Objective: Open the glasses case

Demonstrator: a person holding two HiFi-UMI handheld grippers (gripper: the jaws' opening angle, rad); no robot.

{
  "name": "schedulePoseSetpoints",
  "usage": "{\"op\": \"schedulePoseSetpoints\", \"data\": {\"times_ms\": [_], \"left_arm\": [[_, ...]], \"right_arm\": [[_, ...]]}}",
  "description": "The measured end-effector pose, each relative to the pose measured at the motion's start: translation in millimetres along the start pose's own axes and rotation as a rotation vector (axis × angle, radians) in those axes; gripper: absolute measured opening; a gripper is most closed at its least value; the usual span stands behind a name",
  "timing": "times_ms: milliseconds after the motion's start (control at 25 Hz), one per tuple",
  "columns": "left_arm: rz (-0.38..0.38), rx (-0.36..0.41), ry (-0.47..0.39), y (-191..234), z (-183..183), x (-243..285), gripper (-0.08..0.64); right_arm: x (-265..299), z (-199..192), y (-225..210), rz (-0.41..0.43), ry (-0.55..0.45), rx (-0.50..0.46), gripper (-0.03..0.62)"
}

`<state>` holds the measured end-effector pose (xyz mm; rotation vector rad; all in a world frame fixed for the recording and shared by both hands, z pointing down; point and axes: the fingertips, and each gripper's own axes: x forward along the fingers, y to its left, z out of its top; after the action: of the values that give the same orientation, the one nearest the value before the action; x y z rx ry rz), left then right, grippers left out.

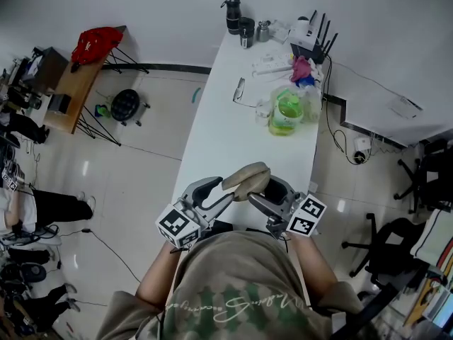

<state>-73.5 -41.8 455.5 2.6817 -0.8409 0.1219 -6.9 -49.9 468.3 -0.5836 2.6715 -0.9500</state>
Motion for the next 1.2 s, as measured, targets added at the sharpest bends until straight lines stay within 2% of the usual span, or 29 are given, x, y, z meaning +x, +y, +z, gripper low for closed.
{"op": "schedulePoseSetpoints", "data": {"times_ms": [120,280,360,440,520,560,680,760,840,920,1000,1080,1200], "left_arm": [[0.012,0.016,0.02,1,-4,1,0.192],[-0.022,0.029,0.03,-7,-7,7,0.192],[-0.025,0.022,0.053,-11,-15,9,0.176],[0.01,-0.036,0.046,-7,-19,7,0.139],[0.07,-0.129,0.019,6,-22,4,0.094],[0.104,-0.175,0.003,13,-23,2,0.083],[0.205,-0.301,-0.036,31,-29,-5,0.081],[0.27,-0.356,-0.037,39,-35,-7,0.08],[0.336,-0.386,-0.018,44,-43,-8,0.077],[0.384,-0.412,-0.005,47,-51,-10,0.074],[0.407,-0.426,-0.014,50,-53,-13,0.074],[0.422,-0.43,-0.041,52,-51,-15,0.075],[0.442,-0.466,-0.09,54,-49,-15,0.074]], "right_arm": [[2,-7,14,0.059,0.042,-0.009,0.305],[16,-28,42,0.135,0.155,-0.106,0.305],[20,-31,45,0.126,0.15,-0.12,0.305],[21,-27,43,0.11,0.108,-0.078,0.305],[25,-24,40,0.061,0.087,-0.087,0.305],[27,-26,39,0.018,0.1,-0.134,0.305],[33,-40,39,-0.122,0.22,-0.332,0.305],[38,-52,39,-0.209,0.301,-0.419,0.305],[43,-60,35,-0.29,0.361,-0.499,0.307],[45,-60,33,-0.341,0.409,-0.618,0.307],[47,-58,35,-0.379,0.454,-0.767,0.305],[48,-58,37,-0.412,0.479,-0.877,0.305],[47,-57,33,-0.444,0.47,-0.884,0.305]]}}
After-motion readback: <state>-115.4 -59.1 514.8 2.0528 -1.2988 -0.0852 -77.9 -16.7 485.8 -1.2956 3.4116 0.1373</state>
